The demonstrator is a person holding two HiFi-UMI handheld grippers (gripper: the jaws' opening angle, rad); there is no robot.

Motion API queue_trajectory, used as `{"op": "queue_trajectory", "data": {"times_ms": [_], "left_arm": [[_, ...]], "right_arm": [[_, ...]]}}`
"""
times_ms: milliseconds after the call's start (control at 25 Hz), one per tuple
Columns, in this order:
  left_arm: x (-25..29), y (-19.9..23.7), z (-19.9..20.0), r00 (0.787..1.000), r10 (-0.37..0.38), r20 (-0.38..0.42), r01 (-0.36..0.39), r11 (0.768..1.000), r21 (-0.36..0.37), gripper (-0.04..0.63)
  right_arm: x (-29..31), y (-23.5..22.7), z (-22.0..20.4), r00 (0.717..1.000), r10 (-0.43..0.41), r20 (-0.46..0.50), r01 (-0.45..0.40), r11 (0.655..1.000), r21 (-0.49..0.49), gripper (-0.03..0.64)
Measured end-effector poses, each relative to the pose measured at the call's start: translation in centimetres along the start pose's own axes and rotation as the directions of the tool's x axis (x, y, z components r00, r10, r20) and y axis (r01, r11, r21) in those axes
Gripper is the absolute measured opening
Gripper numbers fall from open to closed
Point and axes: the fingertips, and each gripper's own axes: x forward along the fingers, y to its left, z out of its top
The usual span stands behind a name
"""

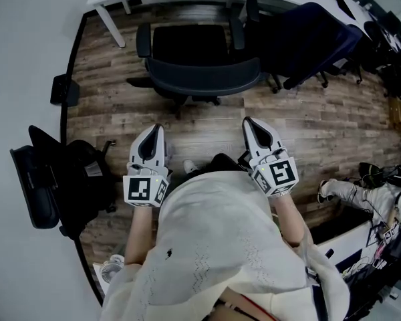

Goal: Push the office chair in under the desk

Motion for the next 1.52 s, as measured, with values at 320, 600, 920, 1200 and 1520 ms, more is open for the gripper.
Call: {"op": "queue_trajectory", "data": {"times_ms": [320,600,920,1200,1520], "left_arm": [[1.2,-0.4,-0.1,1.000,-0.024,-0.020,0.025,0.997,0.075,0.014],[2.6,0.7,-0.3,1.000,-0.009,-0.025,0.011,0.997,0.074,0.014],[4.5,2.4,-0.8,0.999,0.007,-0.032,-0.005,0.998,0.065,0.015],[6.4,3.8,-1.8,0.996,0.000,-0.090,0.009,0.994,0.108,0.017],[8.5,4.8,-3.6,0.980,-0.024,-0.198,0.087,0.944,0.317,0.018]], "right_arm": [[0.4,-1.4,0.1,0.999,-0.024,-0.022,0.024,1.000,-0.019,0.002],[1.7,-2.8,-0.4,0.998,-0.037,-0.043,0.037,0.999,-0.022,0.002],[3.8,-4.1,-1.2,0.995,-0.045,-0.091,0.040,0.998,-0.054,0.002],[6.1,-4.9,-2.2,0.986,-0.053,-0.160,0.026,0.987,-0.160,0.003],[7.7,-7.2,-3.6,0.966,-0.063,-0.251,-0.013,0.957,-0.290,0.072]]}}
